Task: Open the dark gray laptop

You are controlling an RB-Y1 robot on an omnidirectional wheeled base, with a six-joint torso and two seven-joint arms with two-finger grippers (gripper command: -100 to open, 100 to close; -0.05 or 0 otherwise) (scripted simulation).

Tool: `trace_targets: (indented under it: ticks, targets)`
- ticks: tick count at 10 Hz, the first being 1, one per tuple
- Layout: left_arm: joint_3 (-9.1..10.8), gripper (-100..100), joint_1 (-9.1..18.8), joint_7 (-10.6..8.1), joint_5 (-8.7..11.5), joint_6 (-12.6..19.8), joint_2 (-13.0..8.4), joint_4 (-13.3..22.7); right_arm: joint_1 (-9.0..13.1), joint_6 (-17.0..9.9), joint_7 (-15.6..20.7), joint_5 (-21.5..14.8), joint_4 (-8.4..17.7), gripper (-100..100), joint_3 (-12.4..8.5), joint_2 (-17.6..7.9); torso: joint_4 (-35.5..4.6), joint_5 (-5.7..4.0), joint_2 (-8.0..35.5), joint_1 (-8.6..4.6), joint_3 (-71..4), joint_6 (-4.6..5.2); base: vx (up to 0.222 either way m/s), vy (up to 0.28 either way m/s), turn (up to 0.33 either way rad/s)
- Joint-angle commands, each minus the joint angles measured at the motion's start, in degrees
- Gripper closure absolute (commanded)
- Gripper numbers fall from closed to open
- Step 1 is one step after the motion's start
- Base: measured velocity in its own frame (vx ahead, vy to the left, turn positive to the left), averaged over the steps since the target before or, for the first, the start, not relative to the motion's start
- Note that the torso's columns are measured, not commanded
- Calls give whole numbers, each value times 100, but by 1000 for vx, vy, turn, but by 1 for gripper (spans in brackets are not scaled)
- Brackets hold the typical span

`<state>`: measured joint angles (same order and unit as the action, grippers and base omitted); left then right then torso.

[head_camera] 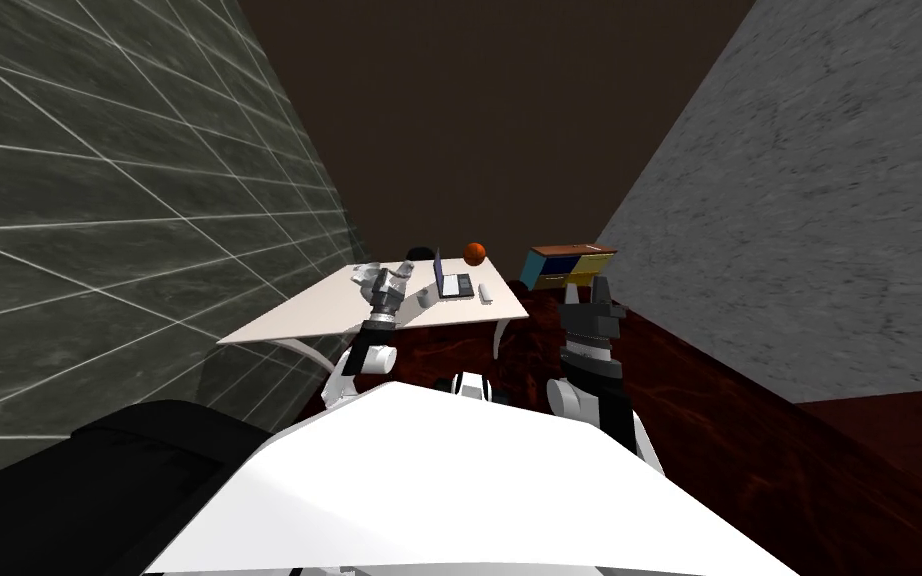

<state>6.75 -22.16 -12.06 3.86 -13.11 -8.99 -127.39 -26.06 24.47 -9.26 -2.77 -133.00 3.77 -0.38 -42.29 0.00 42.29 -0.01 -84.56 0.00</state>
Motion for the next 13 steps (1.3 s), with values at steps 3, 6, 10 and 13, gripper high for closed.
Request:
trace_targets:
  ticks: [3,6,10,13]
  targets:
    - [427,-100,353,-262,49,698,78,148,0,0,0,0,0,0,0,0,0,0,0,0,0,0,37,-37,-100]
    - [598,-100,482,-367,72,961,124,206,0,0,0,0,0,0,0,0,-1,2,4,5,3,1,21,-20,-58]
    - [924,-100,729,-567,115,1461,181,316,0,0,0,0,0,0,0,0,1,-1,-3,-4,-2,0,35,-34,-78]
    - [1172,-100,915,-720,148,1840,162,394,0,0,0,0,0,0,0,0,0,1,1,4,1,-1,32,-27,-87]
